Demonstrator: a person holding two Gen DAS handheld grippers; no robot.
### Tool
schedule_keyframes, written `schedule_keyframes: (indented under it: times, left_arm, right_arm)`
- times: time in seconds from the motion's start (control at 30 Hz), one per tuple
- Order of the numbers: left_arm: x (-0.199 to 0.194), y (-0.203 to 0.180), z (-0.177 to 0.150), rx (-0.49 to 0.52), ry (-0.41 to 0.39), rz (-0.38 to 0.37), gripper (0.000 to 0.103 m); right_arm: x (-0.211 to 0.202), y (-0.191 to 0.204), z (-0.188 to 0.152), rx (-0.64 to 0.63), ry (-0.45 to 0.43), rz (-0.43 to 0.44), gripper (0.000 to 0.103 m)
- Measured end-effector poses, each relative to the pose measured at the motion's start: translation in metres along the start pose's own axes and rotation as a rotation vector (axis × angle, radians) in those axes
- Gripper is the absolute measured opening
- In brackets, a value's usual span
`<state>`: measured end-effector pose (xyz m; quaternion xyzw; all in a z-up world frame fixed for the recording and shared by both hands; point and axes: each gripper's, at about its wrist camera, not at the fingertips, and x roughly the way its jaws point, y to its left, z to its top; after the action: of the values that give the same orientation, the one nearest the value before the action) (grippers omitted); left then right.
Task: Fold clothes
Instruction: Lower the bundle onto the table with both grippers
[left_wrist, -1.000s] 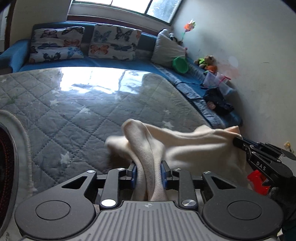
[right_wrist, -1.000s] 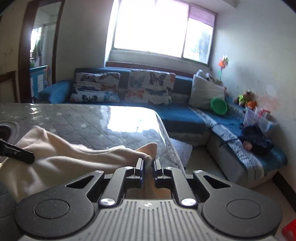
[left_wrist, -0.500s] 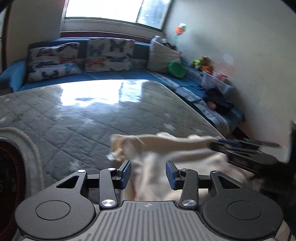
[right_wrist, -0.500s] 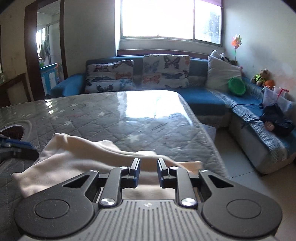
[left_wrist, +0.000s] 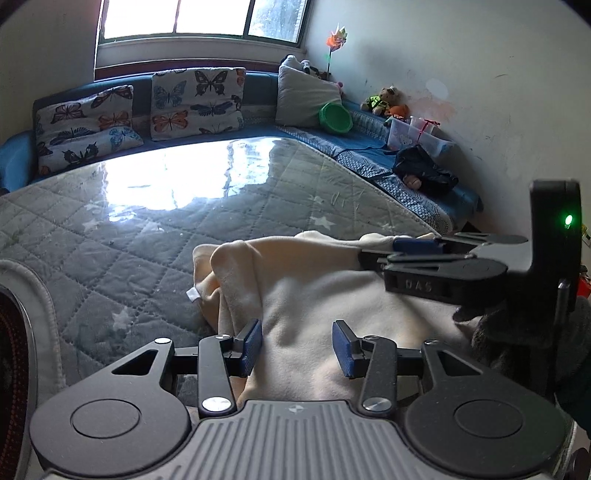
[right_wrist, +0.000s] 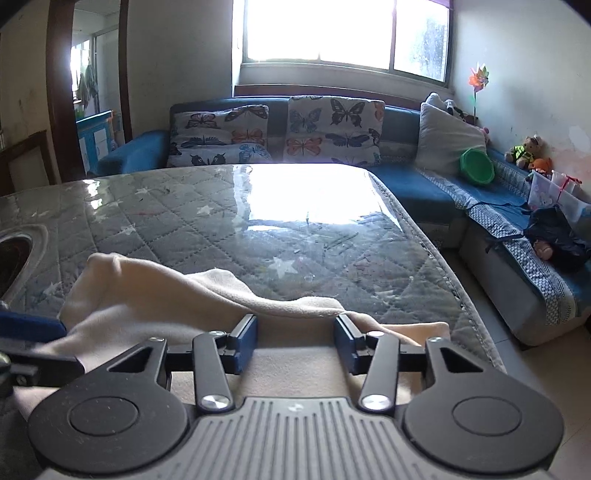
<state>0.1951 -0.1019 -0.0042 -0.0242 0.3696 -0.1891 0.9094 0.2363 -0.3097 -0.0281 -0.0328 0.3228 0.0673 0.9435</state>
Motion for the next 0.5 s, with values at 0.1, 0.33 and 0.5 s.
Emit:
schedule_keyframes:
  times: [0.1,0.33,0.5]
  left_arm:
    - [0.0,0.0,-0.002,0.0,-0.003,-0.003,0.048]
    - [-0.003,0.005,-0.001,-0.016,-0.006,-0.013,0.05]
    - [-0.008,0.013,-0.001,-0.033,-0.018,-0.005,0.055]
  right_arm:
    - [-0.004,0.005,0.005,-0.013,-0.02,0.011,0.053]
    - [0.013,0.017,0.01,-0.046,0.003,-0.009,0.057]
    - [0.007,0.026,0.018,-0.064,-0.014,0.037,0.06]
